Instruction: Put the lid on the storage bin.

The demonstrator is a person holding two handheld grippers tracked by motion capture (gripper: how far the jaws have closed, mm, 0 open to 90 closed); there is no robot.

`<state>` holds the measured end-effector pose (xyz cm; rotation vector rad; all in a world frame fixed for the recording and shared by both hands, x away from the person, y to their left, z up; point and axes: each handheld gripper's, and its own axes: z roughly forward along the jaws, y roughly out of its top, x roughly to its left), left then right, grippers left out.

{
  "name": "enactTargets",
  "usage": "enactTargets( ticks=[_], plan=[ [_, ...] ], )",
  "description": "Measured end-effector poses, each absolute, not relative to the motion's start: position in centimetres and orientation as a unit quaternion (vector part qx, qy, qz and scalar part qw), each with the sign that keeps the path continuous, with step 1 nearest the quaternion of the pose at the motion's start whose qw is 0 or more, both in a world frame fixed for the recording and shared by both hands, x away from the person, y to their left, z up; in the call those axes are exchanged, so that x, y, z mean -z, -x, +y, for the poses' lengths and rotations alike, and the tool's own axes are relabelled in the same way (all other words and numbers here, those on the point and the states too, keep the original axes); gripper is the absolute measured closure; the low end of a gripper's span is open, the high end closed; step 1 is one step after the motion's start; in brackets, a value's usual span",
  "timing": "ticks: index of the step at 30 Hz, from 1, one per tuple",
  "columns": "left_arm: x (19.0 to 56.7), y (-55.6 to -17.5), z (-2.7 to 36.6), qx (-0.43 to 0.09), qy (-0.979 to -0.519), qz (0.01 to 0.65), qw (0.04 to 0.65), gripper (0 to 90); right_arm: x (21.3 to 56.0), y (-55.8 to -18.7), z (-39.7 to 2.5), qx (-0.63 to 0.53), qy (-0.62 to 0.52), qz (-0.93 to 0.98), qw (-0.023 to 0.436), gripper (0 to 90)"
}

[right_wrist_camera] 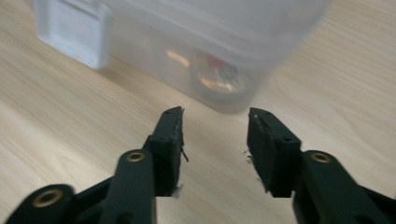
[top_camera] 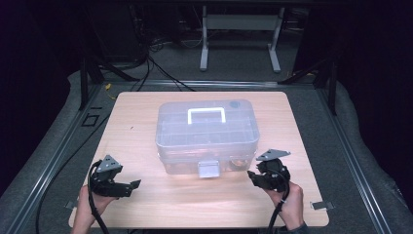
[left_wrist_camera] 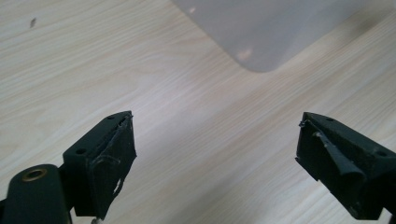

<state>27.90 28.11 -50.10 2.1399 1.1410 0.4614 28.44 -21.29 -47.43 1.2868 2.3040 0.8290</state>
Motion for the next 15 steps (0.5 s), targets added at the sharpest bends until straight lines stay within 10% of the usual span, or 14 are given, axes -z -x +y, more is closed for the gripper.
enactTargets(
  ticks=[15],
  plan=[
    [54.3,-26.3,30.8,-0.17,-0.803,0.485,0.301,2.4,51.4,-26.3,-27.6,-0.278,-0.524,0.778,0.208,3.3]
  ],
)
